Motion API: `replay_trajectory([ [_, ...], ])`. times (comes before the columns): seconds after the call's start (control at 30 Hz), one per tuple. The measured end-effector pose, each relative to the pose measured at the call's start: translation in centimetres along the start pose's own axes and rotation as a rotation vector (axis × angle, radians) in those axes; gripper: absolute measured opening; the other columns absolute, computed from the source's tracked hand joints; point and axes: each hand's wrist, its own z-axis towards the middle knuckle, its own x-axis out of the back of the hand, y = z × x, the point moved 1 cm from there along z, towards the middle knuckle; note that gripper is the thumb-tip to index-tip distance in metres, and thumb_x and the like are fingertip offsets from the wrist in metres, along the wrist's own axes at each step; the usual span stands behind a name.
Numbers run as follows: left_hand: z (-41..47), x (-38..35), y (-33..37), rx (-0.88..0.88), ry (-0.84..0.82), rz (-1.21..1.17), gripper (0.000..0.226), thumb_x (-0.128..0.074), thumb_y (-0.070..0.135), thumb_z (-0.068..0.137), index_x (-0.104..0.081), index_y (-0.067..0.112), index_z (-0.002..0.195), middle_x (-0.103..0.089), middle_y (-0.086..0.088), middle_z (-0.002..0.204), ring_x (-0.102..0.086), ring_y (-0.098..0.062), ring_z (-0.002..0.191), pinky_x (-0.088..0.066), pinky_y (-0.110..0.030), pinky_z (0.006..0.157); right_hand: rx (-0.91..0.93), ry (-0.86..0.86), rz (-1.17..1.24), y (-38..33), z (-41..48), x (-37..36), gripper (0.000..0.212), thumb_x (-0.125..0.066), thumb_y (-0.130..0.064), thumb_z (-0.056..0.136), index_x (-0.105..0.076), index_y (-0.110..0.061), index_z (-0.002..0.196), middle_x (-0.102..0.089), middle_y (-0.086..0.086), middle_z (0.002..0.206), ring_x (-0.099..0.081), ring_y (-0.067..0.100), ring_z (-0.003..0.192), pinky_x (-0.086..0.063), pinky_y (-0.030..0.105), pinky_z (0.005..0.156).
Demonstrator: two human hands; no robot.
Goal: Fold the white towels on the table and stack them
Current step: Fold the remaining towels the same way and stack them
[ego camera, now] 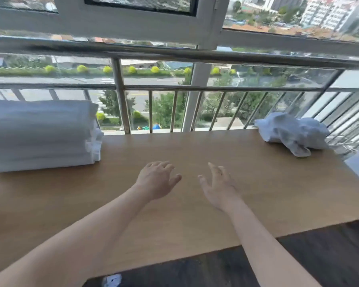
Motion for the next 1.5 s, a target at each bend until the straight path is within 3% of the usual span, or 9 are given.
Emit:
replay_trajectory([
  [0.13, 1.2, -1.1, 7.0, -0.052, 0.012, 0.001, 0.058, -0.029, 0.061, 0.101, -0.049, 0.024, 0.141, -0.044, 0.003, 0.153, -0.039, -0.022, 0.141, -0.029, -0.036, 0.114, -0.107, -0.034, 0.088, 7.6, -1.3, 2.5, 0.065, -0.036, -0.057, 0.1, -0.02, -0.029, 0.157, -0.016, 0.003, 0.163, -0.023, 0.027, 0.149, -0.023, 0.043, 0.118],
  [0.33, 5.1, -1.5, 14.3, -0.103, 0.012, 0.024, 0.057, -0.028, 0.061, 0.101, -0.053, 0.024, 0.136, -0.048, 0.003, 0.149, -0.045, -0.024, 0.136, -0.031, -0.037, 0.109, -0.172, -0.001, 0.126, 15.3, -0.4, 5.2, 0.06, -0.035, -0.054, 0.101, -0.024, -0.03, 0.155, -0.023, 0.002, 0.159, -0.03, 0.027, 0.145, -0.03, 0.042, 0.115],
  [0.83, 24.6, -6.1, 32.0, -0.192, -0.103, -0.034, 0.059, -0.028, 0.059, 0.102, -0.053, 0.02, 0.138, -0.051, -0.003, 0.147, -0.048, -0.029, 0.132, -0.033, -0.041, 0.106, -0.368, 0.02, 0.182, 35.1, 8.3, 14.0, 0.06, -0.032, -0.056, 0.101, -0.02, -0.032, 0.155, -0.021, 0.001, 0.16, -0.028, 0.027, 0.145, -0.03, 0.046, 0.112],
  [1.23, 36.3, -7.0, 39.6, -0.109, -0.05, -0.052, 0.056, -0.03, 0.056, 0.102, -0.056, 0.015, 0.129, -0.056, -0.004, 0.137, -0.051, -0.028, 0.126, -0.035, -0.041, 0.105, -0.269, -0.042, 0.254, 43.2, 21.2, 16.4, 0.063, -0.038, -0.05, 0.102, -0.017, -0.031, 0.157, -0.026, 0.005, 0.157, -0.029, 0.03, 0.144, -0.029, 0.048, 0.113],
  [1.37, 40.8, -8.2, 42.8, -0.055, 0.039, -0.069, 0.049, -0.032, 0.052, 0.103, -0.051, 0.021, 0.137, -0.048, -0.002, 0.146, -0.038, -0.023, 0.139, -0.011, -0.044, 0.119, -0.182, -0.013, 0.305, 46.0, 26.7, 17.3, 0.063, -0.043, -0.042, 0.102, -0.017, -0.024, 0.157, -0.027, 0.009, 0.157, -0.027, 0.03, 0.144, -0.026, 0.045, 0.116],
  [1.5, 47.2, -9.5, 45.1, 0.052, 0.099, -0.184, 0.053, -0.042, 0.056, 0.099, -0.038, 0.035, 0.148, -0.012, -0.001, 0.166, -0.007, -0.022, 0.152, -0.004, -0.046, 0.121, -0.056, 0.091, 0.315, 49.0, 32.9, 18.4, 0.062, -0.048, -0.031, 0.102, -0.023, -0.012, 0.156, -0.027, 0.012, 0.159, -0.022, 0.027, 0.147, -0.018, 0.038, 0.121],
])
